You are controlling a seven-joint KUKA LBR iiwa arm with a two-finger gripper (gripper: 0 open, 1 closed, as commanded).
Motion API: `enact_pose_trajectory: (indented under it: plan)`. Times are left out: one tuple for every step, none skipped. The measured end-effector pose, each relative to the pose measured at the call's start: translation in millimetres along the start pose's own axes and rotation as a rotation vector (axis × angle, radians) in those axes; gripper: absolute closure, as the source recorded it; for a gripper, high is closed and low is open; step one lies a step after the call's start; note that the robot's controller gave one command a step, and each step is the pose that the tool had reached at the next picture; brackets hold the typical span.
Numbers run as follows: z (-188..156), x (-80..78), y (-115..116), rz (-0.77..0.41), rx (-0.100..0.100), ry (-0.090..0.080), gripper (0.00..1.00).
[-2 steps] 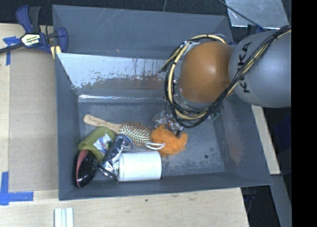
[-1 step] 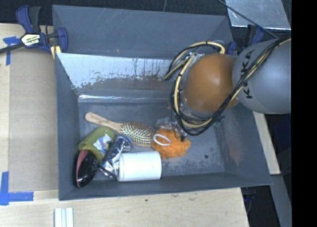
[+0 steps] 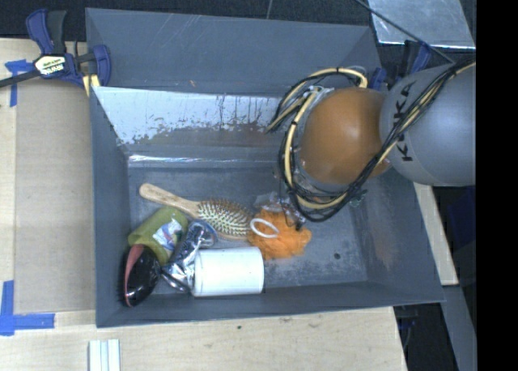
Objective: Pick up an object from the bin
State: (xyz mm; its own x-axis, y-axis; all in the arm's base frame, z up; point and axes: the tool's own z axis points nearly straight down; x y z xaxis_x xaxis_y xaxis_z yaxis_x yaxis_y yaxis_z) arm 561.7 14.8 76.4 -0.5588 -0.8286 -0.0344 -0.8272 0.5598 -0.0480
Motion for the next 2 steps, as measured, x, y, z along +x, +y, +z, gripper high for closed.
enact_pose_trajectory:
  plan:
    - [1.3,-11.7,-16.1,0.023,0.009,-0.006,1.0]
    - [1.2,-11.6,-16.1,0.024,0.009,-0.006,1.0]
